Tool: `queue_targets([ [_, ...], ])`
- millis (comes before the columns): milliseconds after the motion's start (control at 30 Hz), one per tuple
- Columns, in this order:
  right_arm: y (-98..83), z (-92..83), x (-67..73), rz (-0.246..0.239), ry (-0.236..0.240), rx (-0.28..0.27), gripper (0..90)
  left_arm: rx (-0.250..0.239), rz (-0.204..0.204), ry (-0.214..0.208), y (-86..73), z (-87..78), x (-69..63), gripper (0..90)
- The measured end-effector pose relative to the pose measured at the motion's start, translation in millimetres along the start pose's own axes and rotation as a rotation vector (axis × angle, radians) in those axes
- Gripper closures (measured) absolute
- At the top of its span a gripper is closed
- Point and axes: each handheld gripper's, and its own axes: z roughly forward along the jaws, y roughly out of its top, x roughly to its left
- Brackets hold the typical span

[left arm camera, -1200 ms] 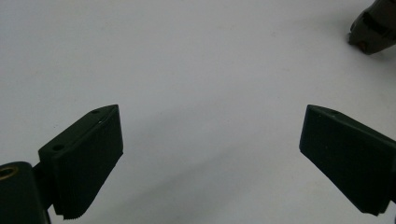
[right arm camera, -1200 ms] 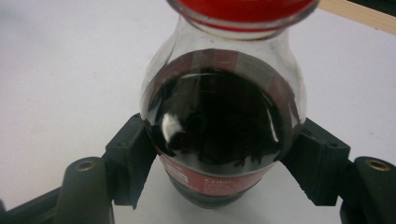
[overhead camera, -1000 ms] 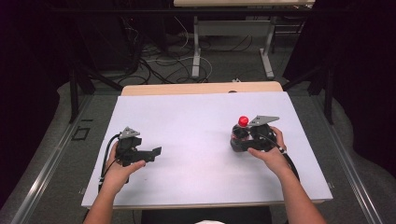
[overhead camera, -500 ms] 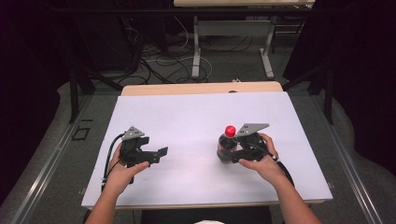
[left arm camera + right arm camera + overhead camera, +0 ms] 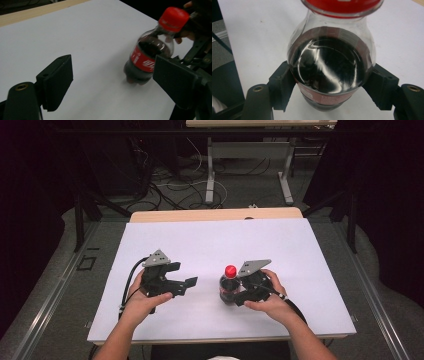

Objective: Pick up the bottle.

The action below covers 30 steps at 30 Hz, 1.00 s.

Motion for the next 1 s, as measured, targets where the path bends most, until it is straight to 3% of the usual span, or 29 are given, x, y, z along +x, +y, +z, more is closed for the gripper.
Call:
queue_targets([
  [67,0.7,2.0,2.5,-0.008,0.012,0.004,30.1,0.003,0.033,-0.030,11.2,4.4,-10.6,19.5],
  [133,1.7,2.9,5.0,-0.012,0.022,0.018,30.0,-0.006,0.047,-0.027,14.4,6.9,-14.1,19.9],
  [267,3.1,5.4,8.0,-0.039,0.031,0.019,30.1,-0.002,0.074,-0.062,26.0,13.9,-26.4,22.1],
  [367,3.2,5.9,10.6,-0.031,0.035,0.028,30.1,0.000,0.091,-0.088,31.8,19.1,-33.4,26.0],
  [700,4.0,6.6,13.8,-0.035,0.055,0.032,30.0,0.028,0.124,-0.145,44.8,40.0,-51.5,29.5],
  [900,4.3,8.4,15.9,-0.046,0.070,0.030,30.0,0.048,0.104,-0.159,48.1,52.9,-54.7,39.3],
  [1000,4.6,7.8,17.1,-0.043,0.081,0.027,30.0,0.056,0.114,-0.168,49.4,55.6,-55.5,46.8],
])
